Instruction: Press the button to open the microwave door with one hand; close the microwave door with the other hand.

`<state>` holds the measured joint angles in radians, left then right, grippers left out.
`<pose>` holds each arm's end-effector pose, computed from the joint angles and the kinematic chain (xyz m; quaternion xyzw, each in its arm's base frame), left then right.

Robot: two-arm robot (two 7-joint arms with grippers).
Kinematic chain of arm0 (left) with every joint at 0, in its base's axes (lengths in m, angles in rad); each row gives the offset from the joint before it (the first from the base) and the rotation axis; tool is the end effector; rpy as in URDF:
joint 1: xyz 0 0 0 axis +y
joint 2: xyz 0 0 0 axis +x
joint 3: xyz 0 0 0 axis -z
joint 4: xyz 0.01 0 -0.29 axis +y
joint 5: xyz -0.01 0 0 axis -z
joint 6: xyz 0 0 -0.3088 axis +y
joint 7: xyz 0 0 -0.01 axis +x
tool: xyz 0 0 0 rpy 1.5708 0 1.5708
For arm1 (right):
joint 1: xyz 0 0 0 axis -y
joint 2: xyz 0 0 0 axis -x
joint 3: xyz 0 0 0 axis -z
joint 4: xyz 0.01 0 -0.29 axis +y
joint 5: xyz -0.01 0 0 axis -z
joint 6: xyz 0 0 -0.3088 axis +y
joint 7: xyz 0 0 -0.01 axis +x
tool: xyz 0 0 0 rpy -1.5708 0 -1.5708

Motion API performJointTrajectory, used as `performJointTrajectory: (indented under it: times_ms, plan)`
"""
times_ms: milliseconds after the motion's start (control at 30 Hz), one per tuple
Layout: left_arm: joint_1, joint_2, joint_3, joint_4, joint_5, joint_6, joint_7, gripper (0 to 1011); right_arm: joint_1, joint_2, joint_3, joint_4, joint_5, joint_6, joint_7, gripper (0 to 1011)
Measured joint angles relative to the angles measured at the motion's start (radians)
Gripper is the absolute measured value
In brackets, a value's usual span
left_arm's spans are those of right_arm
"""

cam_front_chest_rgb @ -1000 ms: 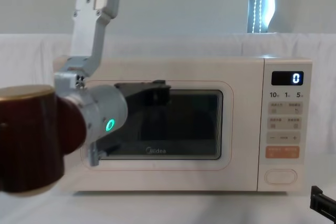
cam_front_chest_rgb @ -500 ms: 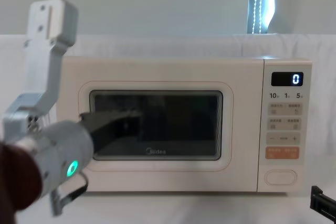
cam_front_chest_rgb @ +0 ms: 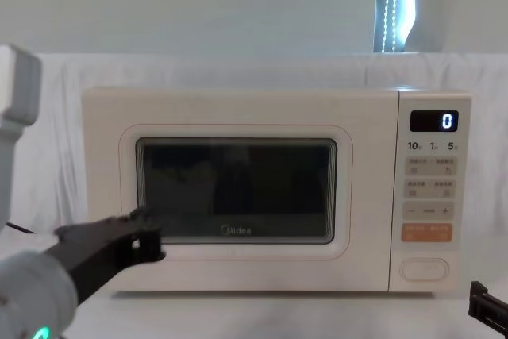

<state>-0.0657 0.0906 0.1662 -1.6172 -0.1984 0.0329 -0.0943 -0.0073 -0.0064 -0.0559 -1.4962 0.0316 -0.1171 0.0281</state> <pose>0.3427 -0.0284 -0.2674 -0.0563 0.0144 0.6041 0.7948 0.3243 0.0203 -0.3248 0.0261 0.0013 -0.6778 0.7348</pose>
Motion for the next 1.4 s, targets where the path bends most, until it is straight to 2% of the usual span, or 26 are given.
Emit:
performJointTrajectory:
  times_ms: [133,300,600,1400]
  plan:
    - [0.042,0.003,-0.019,-0.019,-0.004,0.000,0.000,0,0.000,0.000,0.000,0.000,0.000,0.000,0.000,1002]
    - [0.065,0.005,-0.036,-0.022,-0.007,-0.001,-0.001,0,0.000,0.000,0.000,0.000,0.000,0.000,0.000,1002]
    - [0.067,-0.001,-0.052,-0.005,-0.003,-0.006,0.005,0,0.000,0.000,0.000,0.000,0.000,0.000,0.000,1002]
    - [0.067,0.001,-0.049,-0.007,-0.003,-0.007,0.003,0,0.000,0.000,0.000,0.000,0.000,0.000,0.000,1002]
